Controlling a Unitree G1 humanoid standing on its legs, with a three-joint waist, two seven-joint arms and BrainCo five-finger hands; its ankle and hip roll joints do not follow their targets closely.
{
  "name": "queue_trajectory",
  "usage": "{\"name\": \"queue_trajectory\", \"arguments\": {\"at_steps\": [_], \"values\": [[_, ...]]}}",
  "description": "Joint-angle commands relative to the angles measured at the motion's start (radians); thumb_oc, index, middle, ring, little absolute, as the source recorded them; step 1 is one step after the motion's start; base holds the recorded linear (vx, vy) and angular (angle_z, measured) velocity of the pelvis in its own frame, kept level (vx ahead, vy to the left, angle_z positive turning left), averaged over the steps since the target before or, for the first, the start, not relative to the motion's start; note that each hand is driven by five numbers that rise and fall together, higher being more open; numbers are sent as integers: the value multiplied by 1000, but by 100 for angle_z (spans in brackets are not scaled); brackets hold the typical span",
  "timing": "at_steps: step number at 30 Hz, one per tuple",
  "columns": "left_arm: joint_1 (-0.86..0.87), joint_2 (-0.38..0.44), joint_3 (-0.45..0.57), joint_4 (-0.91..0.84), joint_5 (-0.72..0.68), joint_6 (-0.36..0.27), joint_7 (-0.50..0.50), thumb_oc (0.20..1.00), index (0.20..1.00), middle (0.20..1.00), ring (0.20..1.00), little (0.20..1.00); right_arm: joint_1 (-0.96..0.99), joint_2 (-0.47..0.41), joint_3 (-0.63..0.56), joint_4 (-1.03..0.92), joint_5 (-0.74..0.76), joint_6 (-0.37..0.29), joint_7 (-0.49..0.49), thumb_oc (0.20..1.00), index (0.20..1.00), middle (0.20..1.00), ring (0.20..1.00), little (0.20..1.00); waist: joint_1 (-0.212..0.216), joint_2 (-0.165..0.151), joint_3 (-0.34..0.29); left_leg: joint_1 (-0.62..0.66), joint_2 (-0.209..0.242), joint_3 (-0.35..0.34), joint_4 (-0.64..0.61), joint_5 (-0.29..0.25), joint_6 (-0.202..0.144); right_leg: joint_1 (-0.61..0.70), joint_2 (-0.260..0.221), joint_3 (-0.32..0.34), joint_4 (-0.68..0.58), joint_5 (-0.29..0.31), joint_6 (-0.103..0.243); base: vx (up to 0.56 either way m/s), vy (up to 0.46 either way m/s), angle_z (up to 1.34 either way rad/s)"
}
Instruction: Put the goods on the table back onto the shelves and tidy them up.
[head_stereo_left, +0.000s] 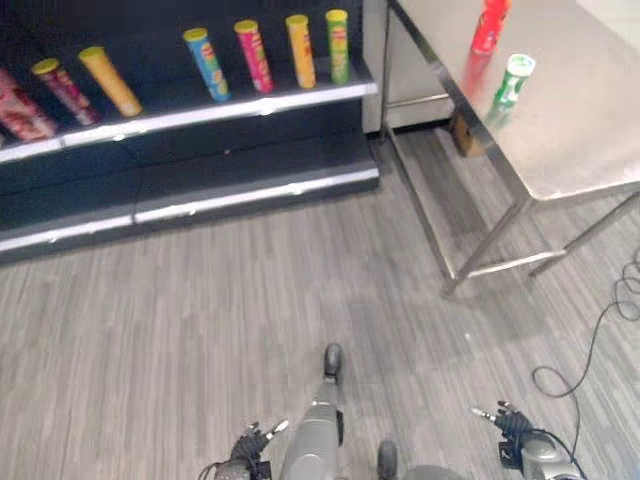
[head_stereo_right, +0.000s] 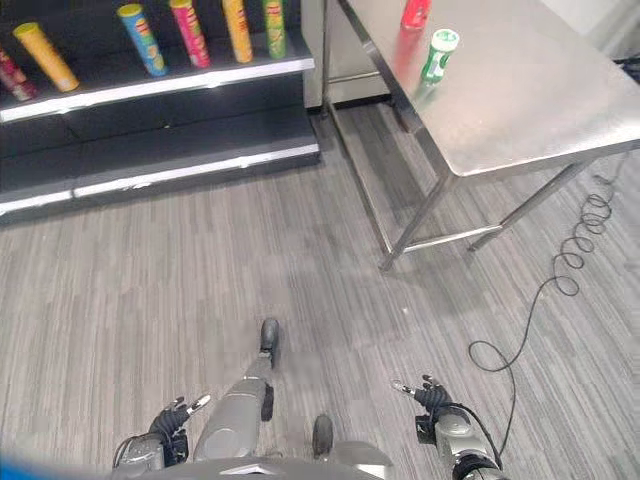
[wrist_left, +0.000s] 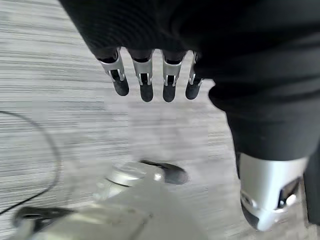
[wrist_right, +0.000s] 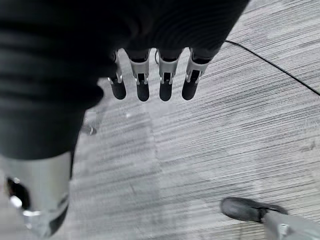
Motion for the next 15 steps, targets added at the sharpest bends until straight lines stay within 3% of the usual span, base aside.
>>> {"name": "queue_trajectory", "arguments": {"at_steps": [1,5,7,8,9,10,12,15], "values": [[-10,68,-30,-81,11,-25,3,1000,1000,1000,1000,1000,16,-17,3,-103,-37,-19,2,1000,1000,1000,1000,1000,-4,-38,-62,-52,34,20,124,11,-39,-11,-124,-52,199,16,162,393,300,-43],[-41,97,-41,-92,25,-20,4,1000,1000,1000,1000,1000,-4,-13,-11,-92,-34,-17,-2,1000,1000,1000,1000,1000,-23,-50,-60,25,-11,50,119,-73,28,-123,-171,-60,438,228,218,233,232,-7],[-53,107,-48,-88,36,-17,9,1000,1000,1000,1000,1000,-9,-14,-20,-90,-38,-17,-12,1000,1000,1000,1000,1000,-37,-32,-50,71,-13,55,107,-98,47,-177,-182,-86,542,310,219,195,234,7],[-62,110,-57,-85,41,-17,12,1000,1000,1000,1000,1000,-11,-13,-25,-89,-37,-17,-17,1000,1000,1000,1000,1000,-50,-17,-38,107,-11,51,92,-107,53,-218,-182,-99,598,317,210,126,152,21],[-62,110,-57,-85,41,-17,11,1000,1000,1000,1000,1000,-11,-13,-25,-89,-37,-17,-17,1000,1000,1000,1000,1000,-50,-17,-38,107,-11,51,92,-107,53,-218,-182,-99,598,317,210,341,251,36],[-90,120,-71,-85,49,-21,14,1000,1000,1000,1000,1000,-5,-7,-39,-33,-41,-14,-42,1000,1000,1000,1000,1000,-88,18,-3,187,-12,33,64,-135,61,-321,-165,-160,571,169,164,327,185,18],[-100,122,-81,-84,55,-22,16,1000,1000,1000,1000,1000,-3,-1,-45,-1,-33,-7,-44,1000,1000,1000,1000,1000,-103,29,5,200,-16,20,69,-146,64,-340,-131,-179,501,98,151,259,125,1],[-108,124,-86,-73,69,-20,9,1000,1000,1000,1000,1000,6,3,-47,43,-36,1,-40,1000,1000,1000,1000,1000,-116,32,13,241,-27,13,60,-168,65,-374,-99,-194,429,63,149,182,36,31]]}}
